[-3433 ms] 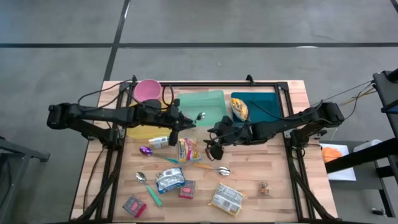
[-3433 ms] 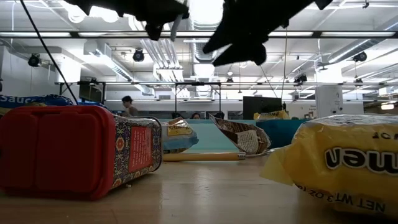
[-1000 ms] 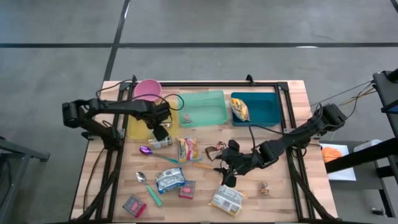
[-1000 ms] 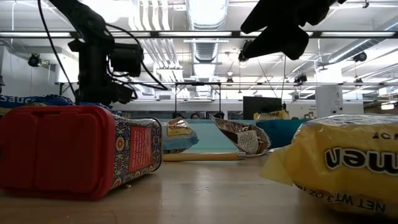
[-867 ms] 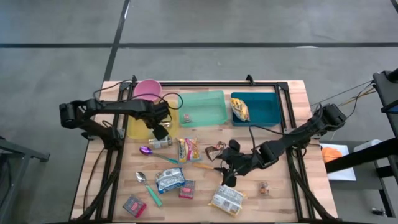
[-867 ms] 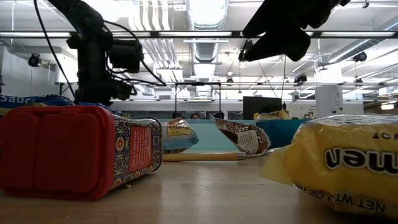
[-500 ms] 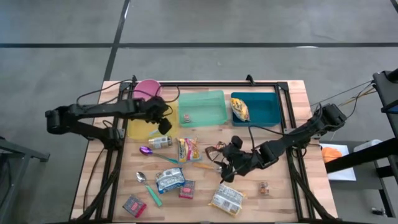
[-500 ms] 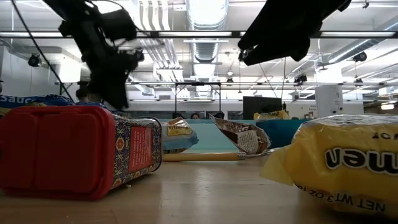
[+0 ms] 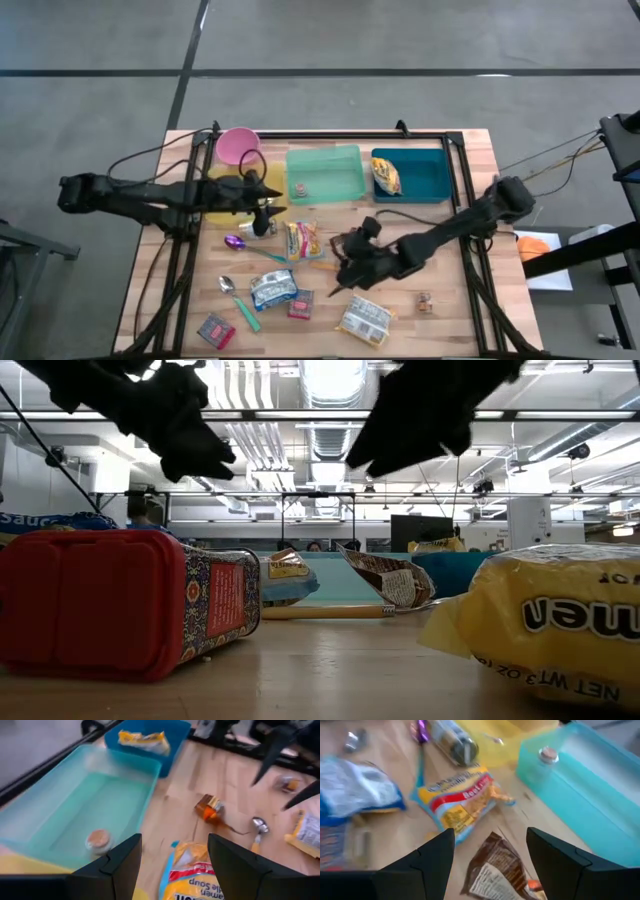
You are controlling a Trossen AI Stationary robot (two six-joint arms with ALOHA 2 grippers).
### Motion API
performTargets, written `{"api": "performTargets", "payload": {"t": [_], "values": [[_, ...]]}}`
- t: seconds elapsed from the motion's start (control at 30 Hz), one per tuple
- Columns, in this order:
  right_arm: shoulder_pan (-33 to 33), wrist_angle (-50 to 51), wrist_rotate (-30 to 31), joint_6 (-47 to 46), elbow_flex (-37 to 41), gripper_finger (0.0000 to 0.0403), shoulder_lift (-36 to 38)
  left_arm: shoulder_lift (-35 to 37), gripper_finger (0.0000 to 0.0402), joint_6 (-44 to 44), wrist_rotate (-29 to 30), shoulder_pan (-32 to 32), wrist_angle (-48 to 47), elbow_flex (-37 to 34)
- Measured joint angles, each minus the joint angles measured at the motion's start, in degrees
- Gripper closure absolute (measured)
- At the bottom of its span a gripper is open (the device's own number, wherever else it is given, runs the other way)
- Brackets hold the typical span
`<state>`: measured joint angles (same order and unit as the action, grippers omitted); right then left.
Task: Pick & Place Food Item
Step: Put the seasoning bag into the green bin
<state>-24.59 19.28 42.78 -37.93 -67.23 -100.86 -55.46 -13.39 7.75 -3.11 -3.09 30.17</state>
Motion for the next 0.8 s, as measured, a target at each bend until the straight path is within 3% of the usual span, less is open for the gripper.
{"api": "performTargets", "payload": {"t": [0.23, 0.47, 0.8], "values": [[0.4, 27.0, 8.3, -17.2, -18.8, 0.0158, -14.3, 1.1, 0.0166, 2.7, 0.1, 0.1, 0.0, -1.6], [1.3, 49.8, 4.9, -31.4, -36.6, 0.0158, -27.2, 2.3, 0.0166, 7.2, 0.2, 0.0, -1.1, -1.4], [1.4, 64.1, 2.3, -36.8, -55.5, 0.0158, -39.5, 4.8, 0.0166, 9.2, 0.2, 0.0, -2.1, -0.8]]}}
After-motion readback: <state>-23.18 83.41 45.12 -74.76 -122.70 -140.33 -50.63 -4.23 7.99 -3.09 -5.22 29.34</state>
